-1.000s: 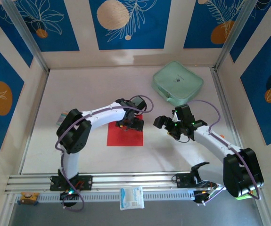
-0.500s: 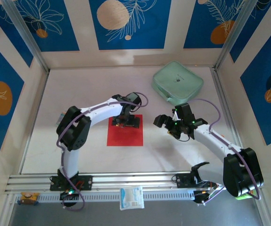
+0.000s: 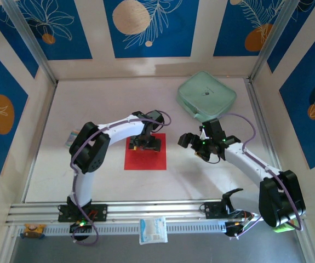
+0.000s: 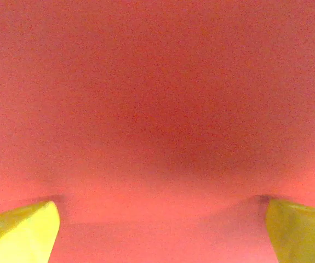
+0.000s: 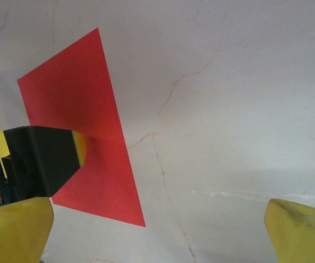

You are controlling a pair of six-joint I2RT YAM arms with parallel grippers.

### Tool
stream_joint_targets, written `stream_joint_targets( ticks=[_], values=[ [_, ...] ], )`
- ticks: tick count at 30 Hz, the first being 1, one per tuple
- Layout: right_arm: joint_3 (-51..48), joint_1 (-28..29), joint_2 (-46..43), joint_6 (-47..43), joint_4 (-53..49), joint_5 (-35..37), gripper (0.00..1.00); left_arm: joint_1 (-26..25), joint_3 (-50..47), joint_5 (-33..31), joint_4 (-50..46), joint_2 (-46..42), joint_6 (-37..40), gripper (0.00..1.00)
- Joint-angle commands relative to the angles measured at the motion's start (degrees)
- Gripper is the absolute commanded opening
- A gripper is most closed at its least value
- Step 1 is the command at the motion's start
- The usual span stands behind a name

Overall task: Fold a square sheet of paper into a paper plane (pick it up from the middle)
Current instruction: First fold the square sheet of paper in half at the center of the table.

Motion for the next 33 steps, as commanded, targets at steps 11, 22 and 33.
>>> stream_joint_targets(
  ticks=[11,22,33],
  values=[
    [2.06,0.6,0.75,-0.65,-2.08,-0.24,0.99,-0.02,-1.38,1.18,-0.68,2.21,-2.45,0.96],
    [2.21,0.6,0.63,-0.71,-2.6,-0.17,0.99,-0.12,-4.59,0.96,0.86,4.03,-2.89,0.96],
    [1.95,0.62,0.39,-0.18,-2.35,-0.08,0.99,-0.27,-4.68,1.36,1.44,4.24,-2.72,0.93]
  ],
)
